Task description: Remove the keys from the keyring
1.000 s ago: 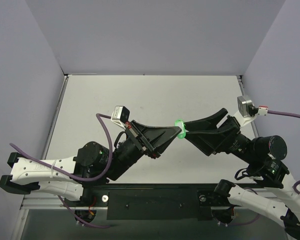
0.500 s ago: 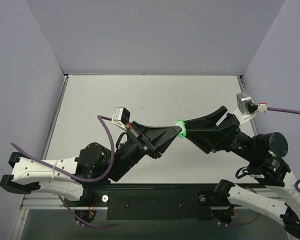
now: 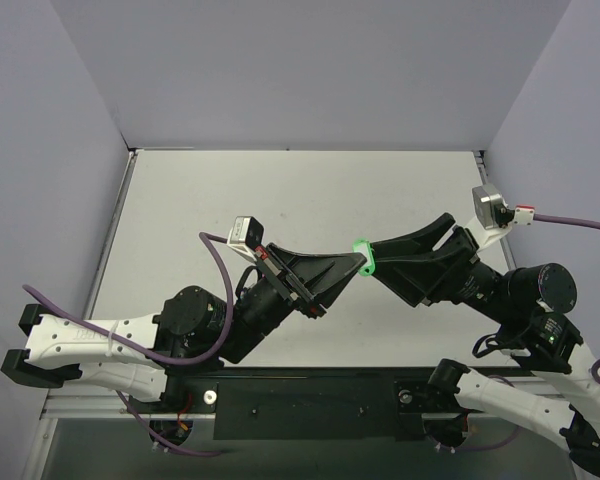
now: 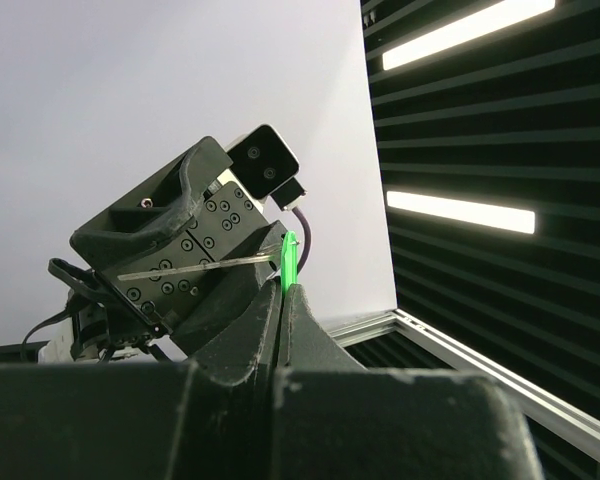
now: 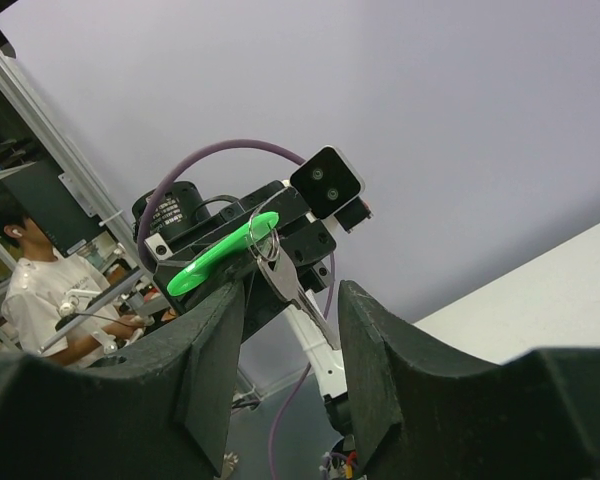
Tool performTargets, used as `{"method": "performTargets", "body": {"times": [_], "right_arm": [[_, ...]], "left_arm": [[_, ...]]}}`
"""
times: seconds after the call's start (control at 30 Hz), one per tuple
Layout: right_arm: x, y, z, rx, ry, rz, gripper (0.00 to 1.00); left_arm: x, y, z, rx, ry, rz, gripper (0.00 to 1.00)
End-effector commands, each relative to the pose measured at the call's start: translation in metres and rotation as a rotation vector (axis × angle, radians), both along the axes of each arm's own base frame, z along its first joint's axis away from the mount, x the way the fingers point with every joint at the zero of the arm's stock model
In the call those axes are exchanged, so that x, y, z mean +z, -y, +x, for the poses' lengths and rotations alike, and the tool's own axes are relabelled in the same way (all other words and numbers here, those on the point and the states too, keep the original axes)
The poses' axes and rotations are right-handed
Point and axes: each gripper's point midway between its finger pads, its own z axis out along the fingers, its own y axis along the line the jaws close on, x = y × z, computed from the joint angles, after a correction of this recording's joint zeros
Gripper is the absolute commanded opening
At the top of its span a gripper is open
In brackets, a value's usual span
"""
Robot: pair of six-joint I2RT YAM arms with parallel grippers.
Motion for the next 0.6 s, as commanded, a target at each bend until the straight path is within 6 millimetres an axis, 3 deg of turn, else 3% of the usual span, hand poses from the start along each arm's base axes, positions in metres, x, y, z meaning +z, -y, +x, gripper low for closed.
{"method": "performTargets", "body": {"times": [0.0, 0.57], "right_arm": [[0.0263, 0.0088, -0.0093, 0.007, 0.067, 0.063, 0.38], [0.0298, 0.0110, -0.0058, -0.020, 0.073, 0.070, 0.34]], "left_arm": [[0.0078, -0.0040, -0.0003, -0.004, -0.018, -0.044, 0.00], [0.0022, 0.0002, -0.0011, -0.015, -0.031, -0.037, 0.00]]}}
